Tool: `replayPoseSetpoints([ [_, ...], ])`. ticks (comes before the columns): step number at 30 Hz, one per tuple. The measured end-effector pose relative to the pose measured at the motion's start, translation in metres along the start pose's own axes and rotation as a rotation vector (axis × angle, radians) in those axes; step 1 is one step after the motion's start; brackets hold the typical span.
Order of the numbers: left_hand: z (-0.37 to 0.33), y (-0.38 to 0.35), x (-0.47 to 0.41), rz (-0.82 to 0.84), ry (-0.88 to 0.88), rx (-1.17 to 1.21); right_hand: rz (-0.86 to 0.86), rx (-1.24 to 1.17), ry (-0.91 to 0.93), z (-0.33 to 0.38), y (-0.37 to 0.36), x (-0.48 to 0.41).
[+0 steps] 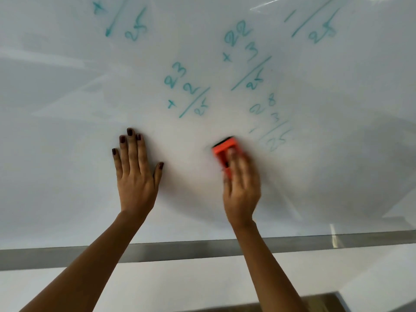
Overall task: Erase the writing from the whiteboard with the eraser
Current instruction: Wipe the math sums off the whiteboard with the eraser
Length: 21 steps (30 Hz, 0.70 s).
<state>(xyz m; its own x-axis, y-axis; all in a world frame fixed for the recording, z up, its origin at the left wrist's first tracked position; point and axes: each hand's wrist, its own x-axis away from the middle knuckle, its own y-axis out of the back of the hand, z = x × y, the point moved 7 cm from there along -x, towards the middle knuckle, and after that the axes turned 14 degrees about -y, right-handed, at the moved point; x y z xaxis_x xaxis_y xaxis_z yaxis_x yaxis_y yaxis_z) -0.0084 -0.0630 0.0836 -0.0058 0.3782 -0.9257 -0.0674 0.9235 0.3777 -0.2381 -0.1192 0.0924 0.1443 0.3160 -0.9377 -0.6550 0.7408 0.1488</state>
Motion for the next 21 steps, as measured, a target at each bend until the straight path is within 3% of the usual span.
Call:
replayPoseSetpoints([
  [2, 0.0, 0.0, 0.001, 0.007, -0.003, 0.004, -0.121, -0.195, -0.497, -0.023, 0.005, -0.014],
  [3, 0.0, 0.0, 0.001, 0.01, 0.0, 0.008, -0.158, -0.248, -0.637, -0.023, 0.004, -0.016],
  [4, 0.0, 0.0, 0.002, 0.011, 0.006, 0.012, -0.168, -0.238, -0.665, -0.015, 0.003, -0.016],
  [6, -0.001, -0.001, 0.002, 0.007, 0.024, 0.008, -0.094, -0.121, -0.41, 0.014, -0.002, -0.009],
  [9, -0.003, -0.001, 0.002, 0.002, 0.038, -0.003, 0.117, 0.052, 0.308, 0.051, -0.012, 0.017],
  [10, -0.004, -0.002, 0.002, 0.002, 0.039, -0.005, 0.151, 0.075, 0.404, 0.048, -0.013, 0.015],
  [11, -0.004, -0.002, 0.003, 0.004, 0.042, -0.007, 0.127, 0.082, 0.382, 0.039, -0.011, 0.009],
  [12, -0.004, -0.003, 0.003, 0.008, 0.042, -0.009, 0.076, 0.059, 0.236, 0.025, -0.006, -0.003],
  [15, -0.004, -0.003, 0.005, 0.017, 0.042, 0.003, -0.081, -0.154, -0.463, -0.03, 0.007, -0.024],
  [16, -0.005, -0.003, 0.005, 0.021, 0.045, 0.008, -0.097, -0.159, -0.526, -0.033, 0.008, -0.024],
  [18, -0.005, -0.001, 0.005, 0.019, 0.058, 0.019, -0.035, -0.056, -0.263, -0.014, 0.004, -0.015],
  [20, -0.009, 0.0, 0.003, -0.005, 0.084, 0.043, 0.099, 0.072, 0.246, 0.01, -0.002, 0.01],
  [21, -0.01, 0.001, 0.003, -0.022, 0.108, 0.045, 0.164, 0.105, 0.415, 0.01, -0.005, 0.016],
])
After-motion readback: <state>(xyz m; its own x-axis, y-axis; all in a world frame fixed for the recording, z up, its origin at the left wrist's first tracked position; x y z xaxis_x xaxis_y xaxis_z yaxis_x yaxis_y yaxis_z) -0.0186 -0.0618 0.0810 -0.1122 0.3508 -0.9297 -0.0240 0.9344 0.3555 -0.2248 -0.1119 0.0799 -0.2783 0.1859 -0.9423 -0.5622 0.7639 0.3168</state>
